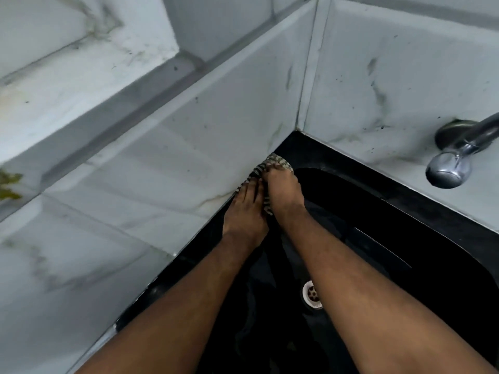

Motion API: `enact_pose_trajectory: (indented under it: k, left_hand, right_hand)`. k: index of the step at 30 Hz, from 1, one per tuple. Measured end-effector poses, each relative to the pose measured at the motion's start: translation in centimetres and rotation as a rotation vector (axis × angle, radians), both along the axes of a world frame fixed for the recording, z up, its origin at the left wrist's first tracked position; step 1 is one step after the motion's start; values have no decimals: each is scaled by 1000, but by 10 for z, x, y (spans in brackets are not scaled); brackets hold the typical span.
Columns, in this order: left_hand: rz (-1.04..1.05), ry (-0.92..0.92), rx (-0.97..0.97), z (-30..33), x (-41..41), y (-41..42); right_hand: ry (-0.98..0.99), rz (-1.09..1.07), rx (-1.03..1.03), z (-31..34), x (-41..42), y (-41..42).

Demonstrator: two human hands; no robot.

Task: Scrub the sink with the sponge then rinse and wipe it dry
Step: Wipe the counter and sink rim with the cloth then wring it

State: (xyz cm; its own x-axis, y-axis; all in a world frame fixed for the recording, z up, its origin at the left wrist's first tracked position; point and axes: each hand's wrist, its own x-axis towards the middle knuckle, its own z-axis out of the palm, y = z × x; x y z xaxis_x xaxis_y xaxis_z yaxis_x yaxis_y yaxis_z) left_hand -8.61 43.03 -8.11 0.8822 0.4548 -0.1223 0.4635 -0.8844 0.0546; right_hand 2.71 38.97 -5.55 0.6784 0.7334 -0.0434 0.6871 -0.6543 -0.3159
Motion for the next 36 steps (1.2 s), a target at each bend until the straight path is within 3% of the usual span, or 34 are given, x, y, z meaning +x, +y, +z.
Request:
enact_pose_trajectory:
  k: [8, 17, 24, 30, 36]
  left_hand:
    - [-46, -110, -1, -9, 76, 13]
    - [-162, -133, -45, -4, 137, 8]
    - [-400, -149, -90, 18, 147, -45]
    - [-544, -140, -113, 23, 167, -108]
    - [-758, -78, -74, 20, 164, -182]
  right_hand:
    - [-196, 61, 71, -36, 68, -15]
    - [-199, 33, 5, -33, 115, -79]
    - [-249, -72, -114, -33, 107, -165]
    - [-138, -222, -194, -17, 99, -235]
    - [-184, -483, -180, 0, 71, -301]
